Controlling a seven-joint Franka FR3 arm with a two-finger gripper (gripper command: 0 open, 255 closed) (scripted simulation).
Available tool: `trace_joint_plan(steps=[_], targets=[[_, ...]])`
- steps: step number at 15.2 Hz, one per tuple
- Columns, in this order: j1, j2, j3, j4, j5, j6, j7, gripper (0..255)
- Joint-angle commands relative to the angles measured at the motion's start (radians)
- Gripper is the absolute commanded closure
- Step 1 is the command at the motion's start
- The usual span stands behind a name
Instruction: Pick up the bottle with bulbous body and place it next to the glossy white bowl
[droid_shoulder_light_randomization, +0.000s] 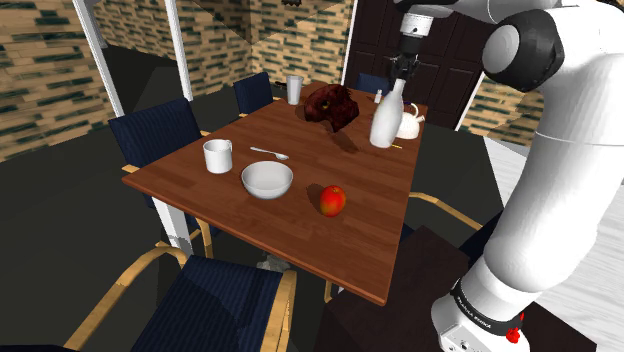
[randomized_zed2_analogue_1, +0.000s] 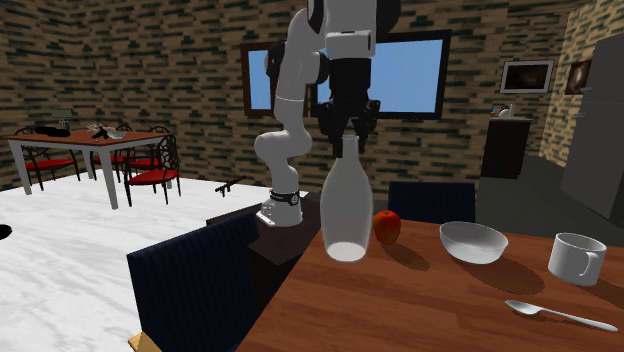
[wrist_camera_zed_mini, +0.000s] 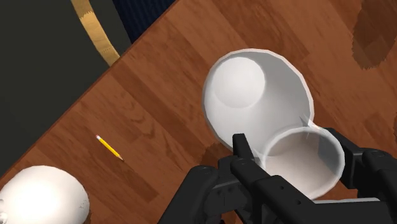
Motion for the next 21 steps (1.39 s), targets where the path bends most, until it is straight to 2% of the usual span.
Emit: trace_joint_plan(steps=[1,11,21], targets=[[0.044,-0.051,0.014,-0.069,-0.024,0.026,0.052,255],[0.201,-0.201,0.115,-0.248,-0.092,0.078,0.304,255],[0.326,-0.238,0.229,-0.291,-0.107,0.094,0.544,255]])
